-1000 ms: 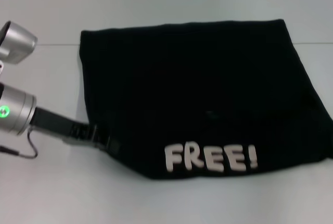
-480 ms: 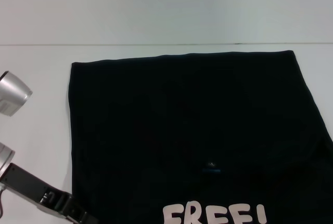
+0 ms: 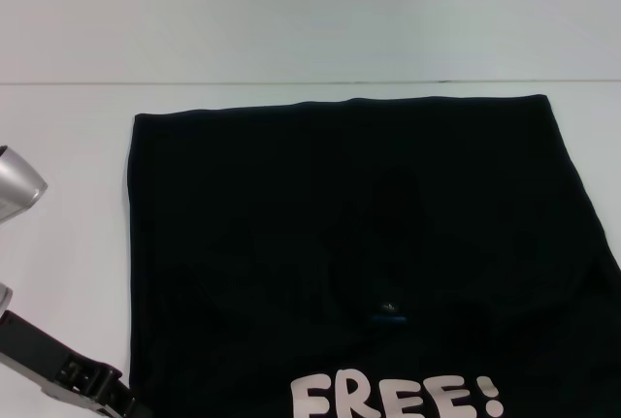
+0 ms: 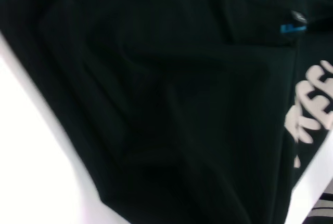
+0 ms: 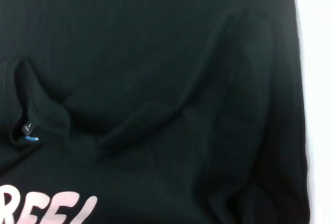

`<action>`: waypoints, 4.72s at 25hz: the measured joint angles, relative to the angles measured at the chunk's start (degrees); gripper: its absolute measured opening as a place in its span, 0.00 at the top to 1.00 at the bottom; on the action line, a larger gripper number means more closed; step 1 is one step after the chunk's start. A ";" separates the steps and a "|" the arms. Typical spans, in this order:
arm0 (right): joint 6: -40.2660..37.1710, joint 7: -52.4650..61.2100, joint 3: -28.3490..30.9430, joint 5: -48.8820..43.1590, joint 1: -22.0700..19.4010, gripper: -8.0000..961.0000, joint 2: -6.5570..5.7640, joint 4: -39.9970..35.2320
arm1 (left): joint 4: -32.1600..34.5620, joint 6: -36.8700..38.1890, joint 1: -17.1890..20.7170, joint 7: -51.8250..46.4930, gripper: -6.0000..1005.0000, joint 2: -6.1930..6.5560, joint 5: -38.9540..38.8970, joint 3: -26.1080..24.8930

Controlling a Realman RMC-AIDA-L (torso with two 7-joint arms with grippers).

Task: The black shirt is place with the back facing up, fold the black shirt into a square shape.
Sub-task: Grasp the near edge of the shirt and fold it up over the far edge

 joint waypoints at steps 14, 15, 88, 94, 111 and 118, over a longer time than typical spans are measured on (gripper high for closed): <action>-0.77 -4.72 3.04 7.73 1.98 0.92 -0.28 0.85 | -0.98 -0.67 -1.45 2.03 0.98 1.19 -5.36 -4.23; -0.53 -5.34 3.62 9.56 2.06 0.92 -0.49 0.98 | -1.62 -0.87 -2.11 2.05 0.98 1.83 -6.66 -6.57; 65.46 -4.48 -6.74 20.50 18.41 0.89 -0.14 26.20 | -14.63 -66.31 -13.49 -9.11 0.98 0.05 -12.17 3.73; 65.62 -4.50 -6.77 20.47 18.40 0.89 -0.05 26.20 | -15.45 -68.64 -13.70 -9.11 0.98 -0.42 -12.37 4.49; 66.89 -4.50 -6.39 20.75 18.33 0.88 -0.13 26.41 | -18.11 -76.91 -14.01 -8.24 0.98 -2.52 -12.72 7.17; 65.46 -1.93 -7.16 19.02 19.34 0.88 -2.36 26.02 | -16.99 -75.67 -15.15 -9.03 0.86 -2.53 -13.08 7.11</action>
